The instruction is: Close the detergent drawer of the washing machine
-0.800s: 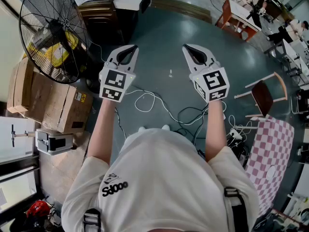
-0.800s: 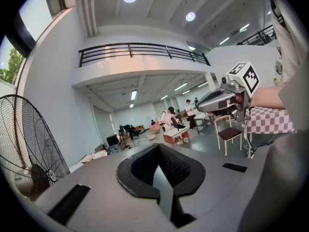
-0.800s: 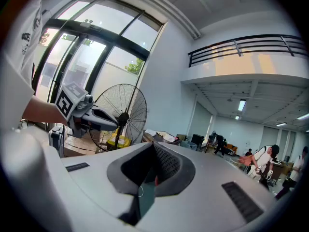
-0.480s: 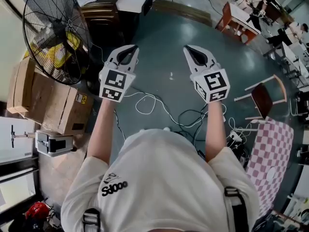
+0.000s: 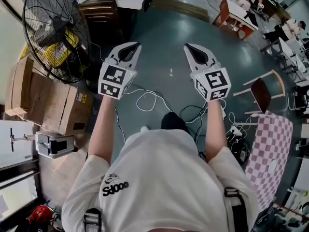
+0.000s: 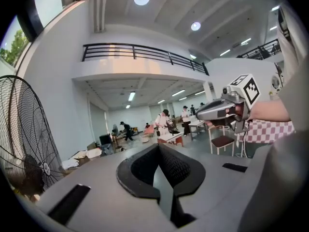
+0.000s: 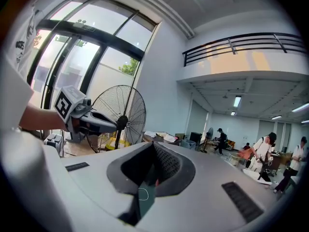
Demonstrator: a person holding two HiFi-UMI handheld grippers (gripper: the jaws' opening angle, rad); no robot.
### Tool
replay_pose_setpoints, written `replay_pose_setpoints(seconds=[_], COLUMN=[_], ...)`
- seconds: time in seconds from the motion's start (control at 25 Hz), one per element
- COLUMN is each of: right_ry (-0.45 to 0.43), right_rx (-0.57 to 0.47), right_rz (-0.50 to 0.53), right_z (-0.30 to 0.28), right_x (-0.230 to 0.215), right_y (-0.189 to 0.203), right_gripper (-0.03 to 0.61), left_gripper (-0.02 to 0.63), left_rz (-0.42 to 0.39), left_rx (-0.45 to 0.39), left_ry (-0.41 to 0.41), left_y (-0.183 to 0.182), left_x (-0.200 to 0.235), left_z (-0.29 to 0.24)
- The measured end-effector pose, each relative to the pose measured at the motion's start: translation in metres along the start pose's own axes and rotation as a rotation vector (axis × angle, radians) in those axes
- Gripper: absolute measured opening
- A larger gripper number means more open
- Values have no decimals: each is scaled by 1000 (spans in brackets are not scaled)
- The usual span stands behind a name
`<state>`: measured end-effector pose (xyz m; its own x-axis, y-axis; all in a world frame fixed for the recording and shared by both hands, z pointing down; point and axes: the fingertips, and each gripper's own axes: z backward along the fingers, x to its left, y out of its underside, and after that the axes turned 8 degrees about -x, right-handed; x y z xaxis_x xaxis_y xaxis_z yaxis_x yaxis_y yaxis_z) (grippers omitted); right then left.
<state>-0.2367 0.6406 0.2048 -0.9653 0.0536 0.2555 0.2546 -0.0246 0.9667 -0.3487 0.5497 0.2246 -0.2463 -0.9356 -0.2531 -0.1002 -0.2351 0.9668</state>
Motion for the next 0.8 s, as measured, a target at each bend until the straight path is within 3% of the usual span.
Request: replay_pose_setpoints(seconds=[0.16, 0.4, 0.6, 0.8], right_ry=[-31, -75, -110, -165], right_rx=[25, 23, 6, -10], right_rz=[-28, -30, -52, -51], right_z=[-10, -48, -97, -149], right_x=[1, -22, -85, -166], right_y=[12, 32, 63, 87], right_gripper=[2, 1, 1, 0], left_gripper=[17, 17, 18, 18], left_rz=[-57, -62, -43, -5], left_rx=[37, 88, 126, 122], left_ry=[35, 18, -23, -78], left_y=[14, 44, 68, 69], left_x=[2, 27, 58, 90], left_z=[-6, -41, -111, -204])
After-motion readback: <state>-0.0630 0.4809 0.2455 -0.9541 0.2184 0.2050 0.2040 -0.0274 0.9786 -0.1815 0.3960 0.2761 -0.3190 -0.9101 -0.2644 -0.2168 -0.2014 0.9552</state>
